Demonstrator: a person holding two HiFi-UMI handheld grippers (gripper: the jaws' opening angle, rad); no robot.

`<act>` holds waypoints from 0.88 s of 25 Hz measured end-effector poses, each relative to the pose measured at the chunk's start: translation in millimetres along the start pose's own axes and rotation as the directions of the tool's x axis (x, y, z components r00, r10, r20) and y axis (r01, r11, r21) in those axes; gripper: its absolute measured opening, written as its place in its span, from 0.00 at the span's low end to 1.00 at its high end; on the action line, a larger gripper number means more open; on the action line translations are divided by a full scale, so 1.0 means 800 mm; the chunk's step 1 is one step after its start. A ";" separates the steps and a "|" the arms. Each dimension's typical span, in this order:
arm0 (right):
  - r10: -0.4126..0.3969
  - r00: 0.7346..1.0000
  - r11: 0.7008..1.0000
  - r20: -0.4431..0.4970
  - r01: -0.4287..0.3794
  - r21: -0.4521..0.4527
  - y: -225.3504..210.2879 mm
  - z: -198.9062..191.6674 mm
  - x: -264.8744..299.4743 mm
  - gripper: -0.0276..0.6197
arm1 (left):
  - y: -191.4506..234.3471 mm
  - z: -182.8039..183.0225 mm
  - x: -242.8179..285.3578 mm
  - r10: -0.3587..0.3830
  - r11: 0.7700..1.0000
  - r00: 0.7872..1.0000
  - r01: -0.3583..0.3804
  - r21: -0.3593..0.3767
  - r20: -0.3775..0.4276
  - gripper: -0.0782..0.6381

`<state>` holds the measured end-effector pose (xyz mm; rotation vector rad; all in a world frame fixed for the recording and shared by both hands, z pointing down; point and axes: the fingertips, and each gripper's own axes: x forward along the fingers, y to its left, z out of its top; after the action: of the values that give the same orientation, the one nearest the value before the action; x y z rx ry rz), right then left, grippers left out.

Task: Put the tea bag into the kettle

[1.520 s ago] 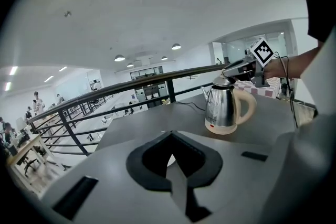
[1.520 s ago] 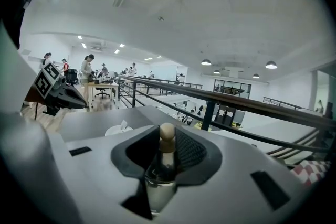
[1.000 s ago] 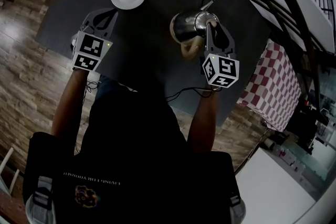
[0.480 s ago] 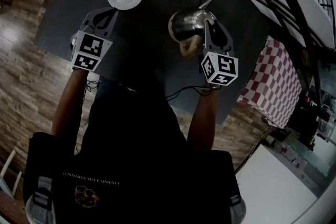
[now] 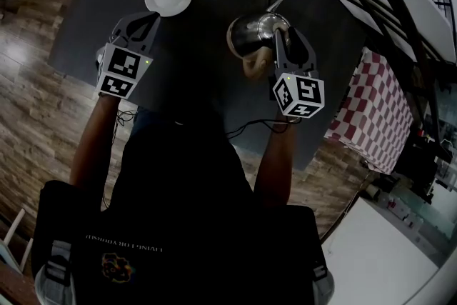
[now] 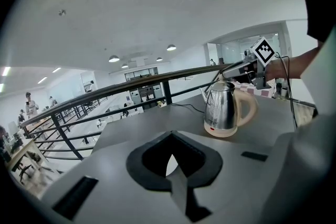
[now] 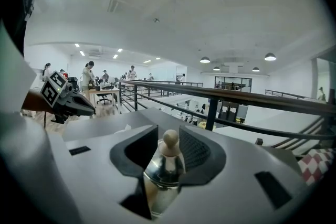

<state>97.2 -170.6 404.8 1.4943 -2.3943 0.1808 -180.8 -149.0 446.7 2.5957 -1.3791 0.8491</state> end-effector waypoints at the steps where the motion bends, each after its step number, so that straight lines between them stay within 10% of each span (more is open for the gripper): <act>1: 0.000 1.000 1.000 0.011 0.000 0.002 -0.001 0.003 -0.004 0.23 | -0.002 0.003 -0.001 -0.001 1.000 1.000 0.001 0.005 0.001 0.12; 22: 0.174 0.965 0.985 0.198 -0.175 -0.012 -0.016 0.004 -0.199 0.12 | -0.228 0.090 -0.035 -0.042 0.997 0.998 0.039 0.059 0.048 0.12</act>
<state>172.5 -41.0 349.4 1.3598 -2.6873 0.0797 -18.3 -43.1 404.5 2.6958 -1.3288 0.8376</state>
